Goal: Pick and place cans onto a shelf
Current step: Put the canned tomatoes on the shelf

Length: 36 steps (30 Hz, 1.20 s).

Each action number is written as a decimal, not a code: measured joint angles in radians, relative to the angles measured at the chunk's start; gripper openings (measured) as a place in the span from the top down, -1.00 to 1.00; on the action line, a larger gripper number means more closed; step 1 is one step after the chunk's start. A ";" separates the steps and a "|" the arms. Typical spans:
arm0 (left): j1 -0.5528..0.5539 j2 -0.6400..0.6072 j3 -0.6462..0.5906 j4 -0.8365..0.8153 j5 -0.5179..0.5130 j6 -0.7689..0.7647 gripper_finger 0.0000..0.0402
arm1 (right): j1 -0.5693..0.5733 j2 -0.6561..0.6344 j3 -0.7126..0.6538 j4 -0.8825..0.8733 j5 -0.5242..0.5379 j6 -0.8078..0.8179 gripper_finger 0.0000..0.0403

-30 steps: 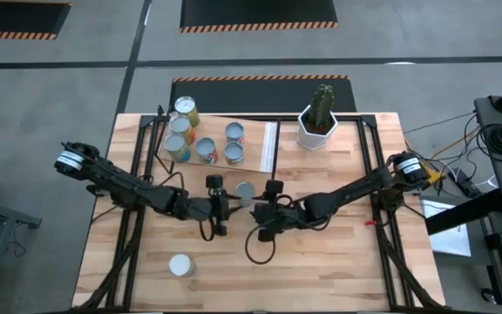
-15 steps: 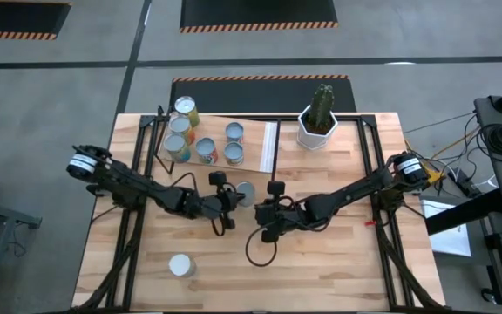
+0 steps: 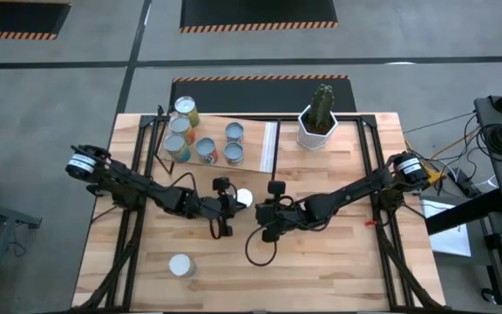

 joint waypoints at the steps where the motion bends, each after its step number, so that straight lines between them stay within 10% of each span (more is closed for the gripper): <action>1: 0.000 -0.006 0.000 -0.001 0.013 -0.002 1.00 | 0.000 0.000 0.000 -0.001 0.000 0.000 0.95; 16: -0.005 -0.116 0.000 -0.119 -0.057 0.008 1.00 | 0.000 0.000 0.000 0.014 -0.019 0.046 0.85; 36: -0.004 -0.100 0.000 -0.258 -0.127 -0.049 1.00 | -0.027 0.014 -0.001 0.171 -0.050 0.080 -0.58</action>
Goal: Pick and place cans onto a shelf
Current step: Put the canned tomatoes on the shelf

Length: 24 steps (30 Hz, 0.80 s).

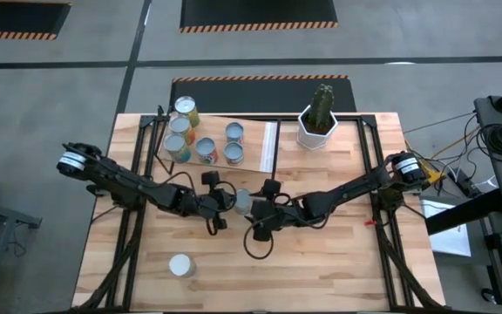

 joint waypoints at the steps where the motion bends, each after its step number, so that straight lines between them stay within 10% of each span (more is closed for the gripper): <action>1: 0.000 0.005 0.000 0.005 -0.002 -0.005 1.00 | 0.000 0.000 0.000 0.002 0.000 0.005 -0.62; 24: -0.034 0.001 0.000 0.020 0.135 -0.162 1.00 | -0.001 0.000 -0.051 -0.039 -0.008 0.111 -0.73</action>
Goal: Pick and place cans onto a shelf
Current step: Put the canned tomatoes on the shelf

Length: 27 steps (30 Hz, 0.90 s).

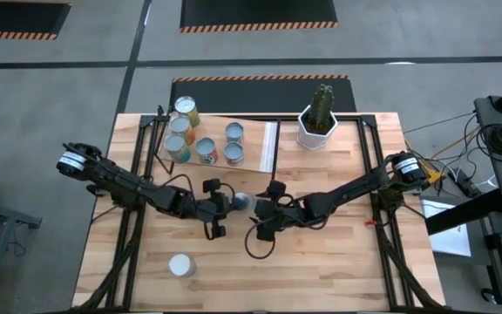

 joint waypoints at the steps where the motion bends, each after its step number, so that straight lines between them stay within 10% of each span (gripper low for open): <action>1: 0.000 0.000 0.000 0.000 0.000 0.002 1.00 | 0.000 0.000 -0.005 0.007 0.000 -0.007 -0.73; 27: 0.000 -0.001 0.000 0.028 -0.056 0.017 1.00 | -0.020 0.121 -0.093 0.291 0.036 -0.049 -0.73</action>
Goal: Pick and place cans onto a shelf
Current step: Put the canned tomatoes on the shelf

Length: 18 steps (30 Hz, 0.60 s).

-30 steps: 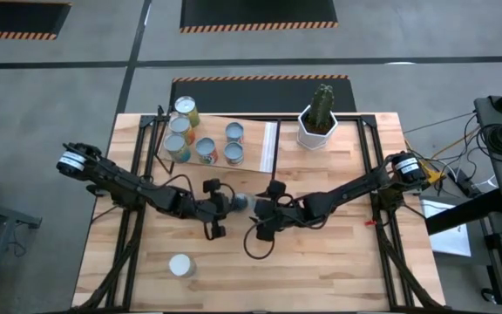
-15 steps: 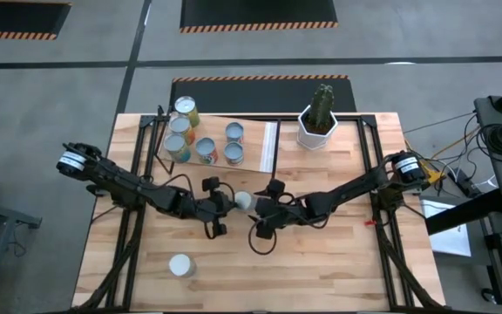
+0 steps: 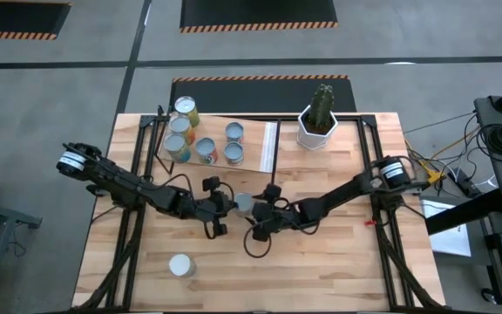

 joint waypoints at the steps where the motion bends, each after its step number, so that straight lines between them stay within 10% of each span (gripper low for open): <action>1: 0.000 0.000 0.000 0.000 0.000 0.000 1.00 | -0.002 0.013 0.004 0.013 0.000 0.003 -0.73; 18: 0.000 0.000 0.000 0.007 0.001 0.002 1.00 | -0.033 0.056 0.020 0.112 -0.003 0.068 -0.55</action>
